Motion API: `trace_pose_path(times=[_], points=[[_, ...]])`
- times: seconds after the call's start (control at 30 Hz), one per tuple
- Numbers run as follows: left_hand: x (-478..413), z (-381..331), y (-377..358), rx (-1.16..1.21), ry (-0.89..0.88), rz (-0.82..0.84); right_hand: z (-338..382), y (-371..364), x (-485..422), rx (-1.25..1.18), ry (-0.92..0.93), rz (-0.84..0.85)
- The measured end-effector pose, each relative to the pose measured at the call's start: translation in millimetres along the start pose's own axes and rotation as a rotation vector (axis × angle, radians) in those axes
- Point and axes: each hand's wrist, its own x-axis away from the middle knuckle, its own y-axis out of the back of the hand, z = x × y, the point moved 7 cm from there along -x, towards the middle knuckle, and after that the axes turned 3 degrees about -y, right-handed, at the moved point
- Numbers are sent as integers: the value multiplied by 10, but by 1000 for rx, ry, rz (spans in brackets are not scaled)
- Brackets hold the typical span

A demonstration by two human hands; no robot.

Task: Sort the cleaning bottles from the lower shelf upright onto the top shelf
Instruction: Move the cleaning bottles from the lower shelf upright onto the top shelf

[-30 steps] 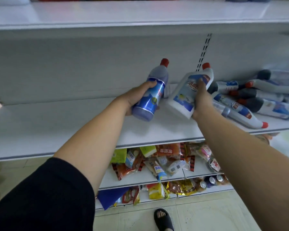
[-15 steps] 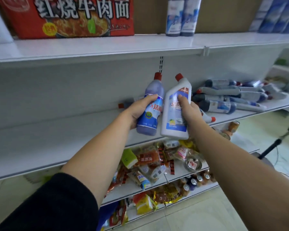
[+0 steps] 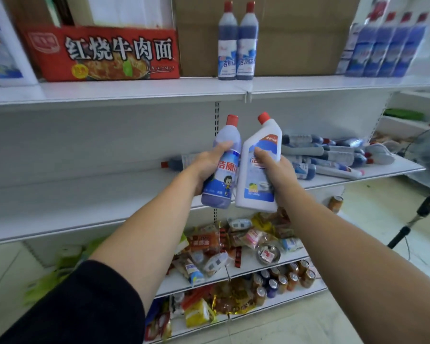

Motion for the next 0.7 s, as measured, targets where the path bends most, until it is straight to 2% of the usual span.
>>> trace_pose_path(times=[0.27, 0.4, 0.7], points=[[351, -617, -569, 54, -232, -47, 700, 453, 192, 21, 147, 129], [486, -970, -667, -22, -319, -129, 1110, 517, 274, -13, 217, 168], [731, -1494, -612, -40, -408, -232, 1651, 343, 356, -35, 341, 199]])
